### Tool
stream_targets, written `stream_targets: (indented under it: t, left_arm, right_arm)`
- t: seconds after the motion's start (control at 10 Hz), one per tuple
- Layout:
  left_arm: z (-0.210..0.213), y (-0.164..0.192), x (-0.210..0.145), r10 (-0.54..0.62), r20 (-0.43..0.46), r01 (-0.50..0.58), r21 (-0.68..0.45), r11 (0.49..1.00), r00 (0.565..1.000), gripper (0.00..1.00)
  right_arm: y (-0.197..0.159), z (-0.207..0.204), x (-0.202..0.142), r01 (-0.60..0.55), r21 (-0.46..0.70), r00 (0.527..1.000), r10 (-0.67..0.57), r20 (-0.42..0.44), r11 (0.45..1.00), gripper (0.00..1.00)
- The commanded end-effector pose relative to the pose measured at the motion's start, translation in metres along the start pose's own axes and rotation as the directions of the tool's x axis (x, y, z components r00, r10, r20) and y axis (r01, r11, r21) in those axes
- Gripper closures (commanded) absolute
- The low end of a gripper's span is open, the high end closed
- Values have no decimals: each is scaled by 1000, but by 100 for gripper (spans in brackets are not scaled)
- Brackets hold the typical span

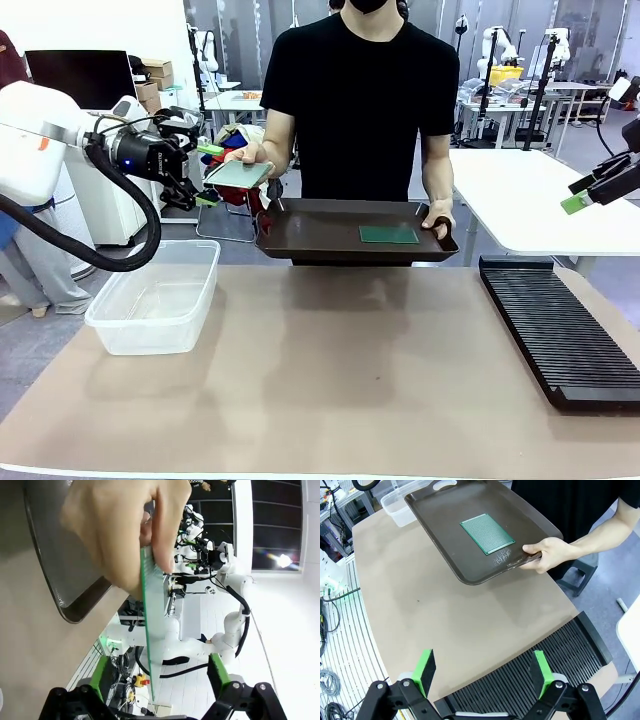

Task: Sort PCBs into racks and boxes based on the side picked up.
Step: Pick up the Blank PCB handed by the Human.

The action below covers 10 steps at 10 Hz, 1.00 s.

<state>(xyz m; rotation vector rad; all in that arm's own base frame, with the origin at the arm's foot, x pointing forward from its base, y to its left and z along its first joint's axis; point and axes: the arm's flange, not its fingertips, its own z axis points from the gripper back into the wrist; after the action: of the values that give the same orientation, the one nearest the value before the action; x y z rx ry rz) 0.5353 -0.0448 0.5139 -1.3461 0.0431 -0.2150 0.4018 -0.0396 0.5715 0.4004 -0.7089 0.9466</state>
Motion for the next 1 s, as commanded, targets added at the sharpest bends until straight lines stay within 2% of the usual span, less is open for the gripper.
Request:
stream_targets:
  t: [0.0, 0.2, 0.5, 0.6, 0.7, 0.8, 0.9]
  left_arm:
    - [3, -7, 10, 35, -7, -35, -5, 999, 999, 0]
    - [0, 0, 0, 0, 0, 0, 0, 1000, 1000, 0]
    - [2, 7, 14, -32, -13, 31, -49, 998, 999, 0]
    - [4, 7, 18, -76, -2, 76, -41, 996, 997, 4]
    - [6, 6, 18, -92, -14, 91, -33, 995, 996, 60]
    - [6, 5, 19, -97, 0, 97, -35, 995, 995, 64]
    - [7, 4, 19, -99, 5, 99, -39, 994, 995, 100]
  right_arm:
    - [0, -1, 0, 0, 15, 1000, 0, 14, 1000, 0]
    - [0, -1, 0, 0, 15, 1000, 0, 14, 1000, 0]
    - [0, -1, 0, 0, 15, 1000, 0, 14, 1000, 0]
    - [0, -1, 0, 0, 15, 1000, 0, 14, 1000, 0]
    - [0, -1, 0, 0, 15, 1000, 0, 14, 1000, 0]
    - [0, -1, 0, 0, 15, 1000, 0, 14, 1000, 0]
    - [0, -1, 0, 0, 15, 1000, 0, 14, 1000, 0]
